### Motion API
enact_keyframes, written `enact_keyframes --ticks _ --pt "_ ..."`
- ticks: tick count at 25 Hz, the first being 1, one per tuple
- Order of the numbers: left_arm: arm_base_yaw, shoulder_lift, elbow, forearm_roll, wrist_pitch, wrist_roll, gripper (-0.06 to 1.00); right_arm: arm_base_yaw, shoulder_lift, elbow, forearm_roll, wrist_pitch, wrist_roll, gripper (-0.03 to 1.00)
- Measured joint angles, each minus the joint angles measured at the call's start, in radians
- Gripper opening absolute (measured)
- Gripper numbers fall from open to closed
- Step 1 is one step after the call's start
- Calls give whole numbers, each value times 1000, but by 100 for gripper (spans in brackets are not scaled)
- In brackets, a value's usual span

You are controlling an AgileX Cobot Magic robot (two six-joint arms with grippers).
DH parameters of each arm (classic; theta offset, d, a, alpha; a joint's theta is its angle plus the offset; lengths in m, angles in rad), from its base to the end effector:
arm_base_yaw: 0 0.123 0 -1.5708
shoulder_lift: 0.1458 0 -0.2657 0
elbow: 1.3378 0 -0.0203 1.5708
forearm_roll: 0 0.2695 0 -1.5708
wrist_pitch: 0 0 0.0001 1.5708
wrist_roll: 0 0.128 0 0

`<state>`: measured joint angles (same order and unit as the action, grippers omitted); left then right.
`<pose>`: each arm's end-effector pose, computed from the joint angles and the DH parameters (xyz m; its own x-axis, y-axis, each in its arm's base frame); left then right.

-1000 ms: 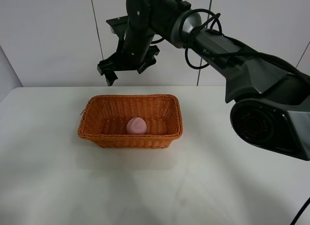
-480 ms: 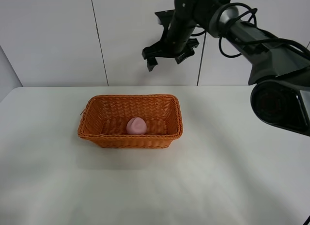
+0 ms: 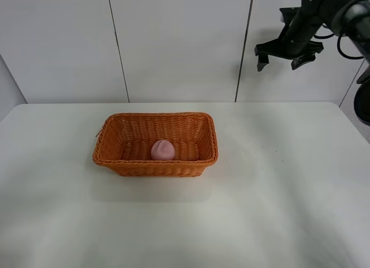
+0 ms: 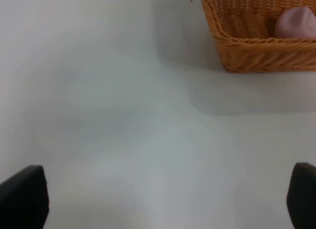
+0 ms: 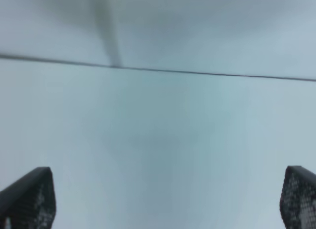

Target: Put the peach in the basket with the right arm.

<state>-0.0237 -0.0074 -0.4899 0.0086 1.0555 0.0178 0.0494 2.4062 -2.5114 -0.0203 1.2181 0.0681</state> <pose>0.0644 -0.0006 0.2671 -0.4532 0.0328 -0.8908 0.0270 0.9994 0.0230 0.5472 0.0246 0.2327 -0.8548 0.0188 -0.5186 0.0127 0.9998 0.0154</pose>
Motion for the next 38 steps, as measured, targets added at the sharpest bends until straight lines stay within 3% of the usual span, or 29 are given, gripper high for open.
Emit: enact_keyframes --ticks 4,11,15,24,38 --pt "0 0 0 0 0 0 99 -42 0 0 0 0 -2 70" --pt "0 0 0 0 0 0 99 -42 -5 7 33 0 -20 70" --pt "0 0 0 0 0 0 99 -42 -74 114 34 -1 -40 70" --pt "0 0 0 0 0 0 99 -42 -435 638 41 -4 -46 70" --pt "0 0 0 0 0 0 99 -42 -1286 1583 44 -10 -94 70"
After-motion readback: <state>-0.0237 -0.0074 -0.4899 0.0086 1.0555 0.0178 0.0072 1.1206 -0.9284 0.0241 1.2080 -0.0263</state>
